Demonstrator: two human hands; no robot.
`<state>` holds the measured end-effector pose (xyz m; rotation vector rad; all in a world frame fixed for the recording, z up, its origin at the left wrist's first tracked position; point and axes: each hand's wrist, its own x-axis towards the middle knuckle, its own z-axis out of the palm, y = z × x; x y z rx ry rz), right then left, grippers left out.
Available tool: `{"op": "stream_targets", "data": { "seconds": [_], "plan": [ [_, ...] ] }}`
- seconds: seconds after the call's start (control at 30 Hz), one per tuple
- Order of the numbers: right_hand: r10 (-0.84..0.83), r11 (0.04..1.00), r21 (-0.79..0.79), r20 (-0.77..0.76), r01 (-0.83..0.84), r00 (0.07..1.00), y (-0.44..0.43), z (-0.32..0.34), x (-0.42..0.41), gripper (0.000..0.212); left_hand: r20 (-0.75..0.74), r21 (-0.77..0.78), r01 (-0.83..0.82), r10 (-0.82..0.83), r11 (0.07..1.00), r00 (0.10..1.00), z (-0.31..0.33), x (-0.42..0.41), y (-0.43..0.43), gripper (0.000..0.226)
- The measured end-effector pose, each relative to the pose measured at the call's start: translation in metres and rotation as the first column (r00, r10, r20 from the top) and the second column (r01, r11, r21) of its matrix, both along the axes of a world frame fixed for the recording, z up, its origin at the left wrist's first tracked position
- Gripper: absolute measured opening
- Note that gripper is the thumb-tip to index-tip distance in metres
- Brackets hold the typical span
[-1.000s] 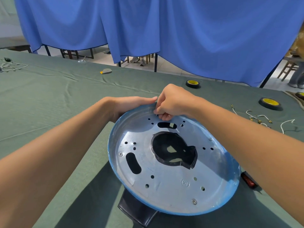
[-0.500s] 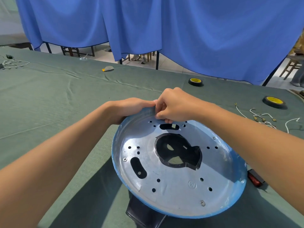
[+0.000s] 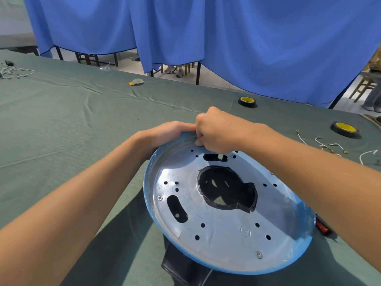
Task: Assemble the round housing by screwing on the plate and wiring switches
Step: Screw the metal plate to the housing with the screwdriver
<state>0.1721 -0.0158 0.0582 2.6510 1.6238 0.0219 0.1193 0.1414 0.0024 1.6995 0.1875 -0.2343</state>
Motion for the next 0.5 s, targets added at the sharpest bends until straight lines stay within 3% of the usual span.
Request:
{"op": "stream_targets", "data": {
  "seconds": [0.23, 0.5],
  "plan": [
    [-0.008, 1.0, -0.022, 0.012, 0.008, 1.0, 0.0, 0.012, -0.002, 0.023, 0.018, -0.026, 0.041, -0.041, 0.999, 0.999, -0.001, 0.0, 0.001, 0.034],
    [-0.021, 0.993, -0.113, 0.054, 0.027, 0.998, 0.004, 0.004, -0.003, 0.036, 0.0, -0.022, 0.038, -0.038, 0.999, 0.999, 0.0, -0.001, 0.001, 0.026]
  ]
}}
